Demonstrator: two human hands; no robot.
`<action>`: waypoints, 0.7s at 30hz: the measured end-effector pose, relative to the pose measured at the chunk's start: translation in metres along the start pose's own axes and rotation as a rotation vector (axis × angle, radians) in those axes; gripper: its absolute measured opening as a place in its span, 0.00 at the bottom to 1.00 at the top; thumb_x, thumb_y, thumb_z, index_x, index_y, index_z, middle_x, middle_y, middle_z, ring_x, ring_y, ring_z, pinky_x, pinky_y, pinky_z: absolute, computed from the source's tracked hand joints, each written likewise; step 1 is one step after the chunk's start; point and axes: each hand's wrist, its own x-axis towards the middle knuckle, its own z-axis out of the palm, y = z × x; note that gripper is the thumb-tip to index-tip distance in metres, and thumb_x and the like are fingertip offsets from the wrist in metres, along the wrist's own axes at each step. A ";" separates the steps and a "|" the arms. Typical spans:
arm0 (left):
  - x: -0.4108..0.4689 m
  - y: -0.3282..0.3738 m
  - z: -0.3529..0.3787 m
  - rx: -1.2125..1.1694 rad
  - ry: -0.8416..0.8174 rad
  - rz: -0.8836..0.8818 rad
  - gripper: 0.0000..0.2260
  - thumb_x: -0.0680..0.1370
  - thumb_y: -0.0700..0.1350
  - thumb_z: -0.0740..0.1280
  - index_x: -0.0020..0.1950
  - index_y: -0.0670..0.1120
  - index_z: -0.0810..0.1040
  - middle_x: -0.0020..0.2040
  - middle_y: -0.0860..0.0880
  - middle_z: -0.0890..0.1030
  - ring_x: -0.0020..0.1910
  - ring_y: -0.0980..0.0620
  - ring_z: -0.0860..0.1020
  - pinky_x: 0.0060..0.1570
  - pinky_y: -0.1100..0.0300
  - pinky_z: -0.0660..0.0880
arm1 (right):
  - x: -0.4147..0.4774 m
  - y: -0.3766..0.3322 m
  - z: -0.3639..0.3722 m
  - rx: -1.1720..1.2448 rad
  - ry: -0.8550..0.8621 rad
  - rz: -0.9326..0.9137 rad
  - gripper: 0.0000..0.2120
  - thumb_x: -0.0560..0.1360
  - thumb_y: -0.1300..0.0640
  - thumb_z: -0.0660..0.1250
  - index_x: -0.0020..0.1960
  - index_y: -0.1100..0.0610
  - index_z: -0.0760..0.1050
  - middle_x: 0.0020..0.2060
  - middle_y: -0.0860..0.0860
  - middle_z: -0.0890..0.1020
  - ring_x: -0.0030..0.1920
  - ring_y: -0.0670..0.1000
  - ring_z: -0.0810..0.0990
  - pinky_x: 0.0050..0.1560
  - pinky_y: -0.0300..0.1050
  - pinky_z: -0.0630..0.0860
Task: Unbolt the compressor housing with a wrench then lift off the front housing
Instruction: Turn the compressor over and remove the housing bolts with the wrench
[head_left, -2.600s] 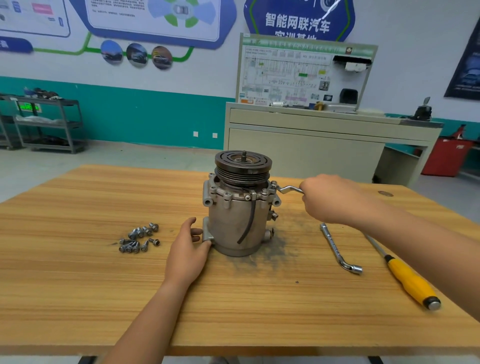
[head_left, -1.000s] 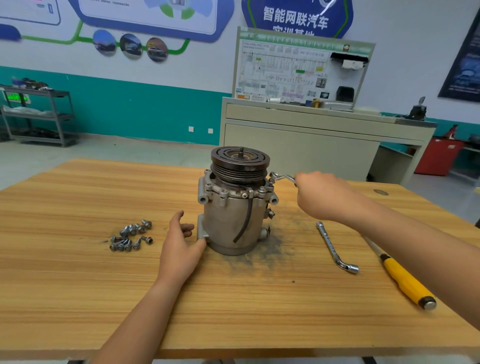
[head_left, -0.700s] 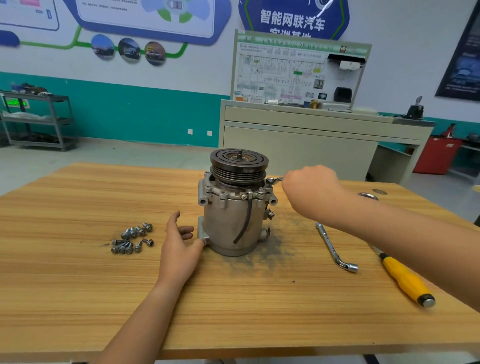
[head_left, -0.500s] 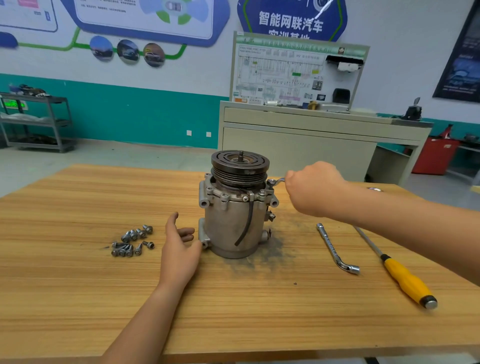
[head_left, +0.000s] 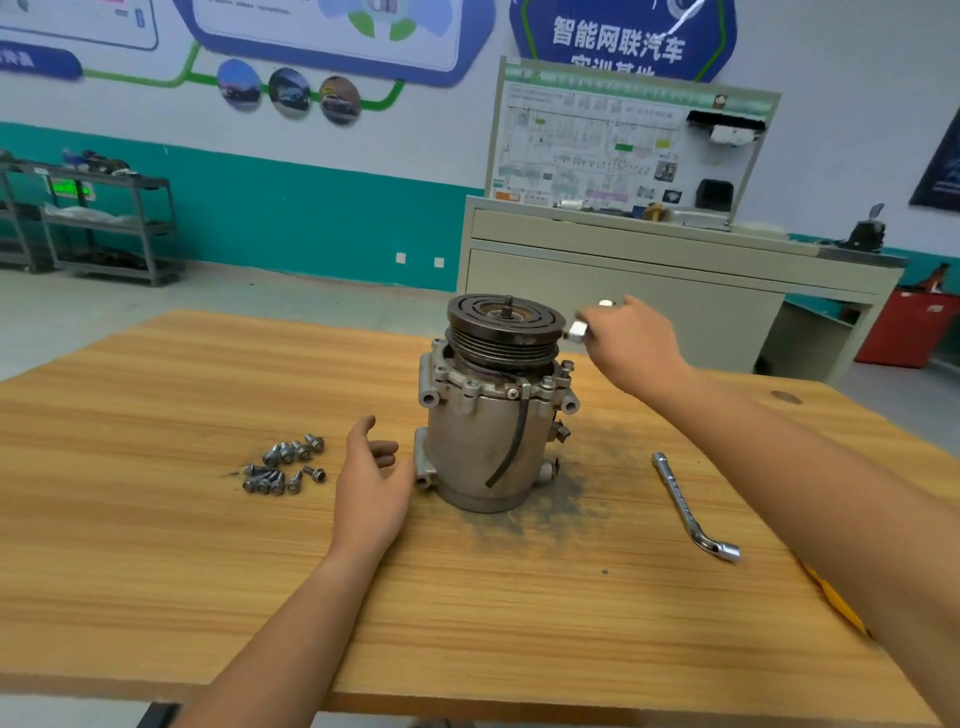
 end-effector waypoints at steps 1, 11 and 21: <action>0.000 0.000 0.000 0.008 0.000 0.001 0.26 0.76 0.39 0.64 0.73 0.47 0.60 0.52 0.51 0.75 0.49 0.57 0.73 0.38 0.71 0.65 | -0.003 0.004 -0.003 0.107 0.049 0.123 0.14 0.81 0.57 0.52 0.57 0.61 0.73 0.40 0.57 0.79 0.43 0.58 0.75 0.35 0.45 0.66; -0.002 0.002 0.001 0.005 0.036 0.006 0.23 0.75 0.37 0.64 0.70 0.44 0.65 0.55 0.50 0.73 0.49 0.54 0.73 0.39 0.70 0.66 | -0.052 -0.003 -0.044 0.080 -0.231 0.086 0.10 0.80 0.57 0.54 0.53 0.57 0.74 0.35 0.51 0.74 0.38 0.54 0.74 0.34 0.44 0.67; -0.003 0.001 0.001 0.027 0.020 0.022 0.21 0.75 0.36 0.63 0.67 0.43 0.68 0.55 0.48 0.74 0.49 0.54 0.73 0.46 0.64 0.66 | -0.056 -0.045 -0.075 -0.393 -0.359 -0.201 0.09 0.76 0.67 0.59 0.54 0.61 0.72 0.33 0.52 0.70 0.39 0.56 0.75 0.27 0.43 0.62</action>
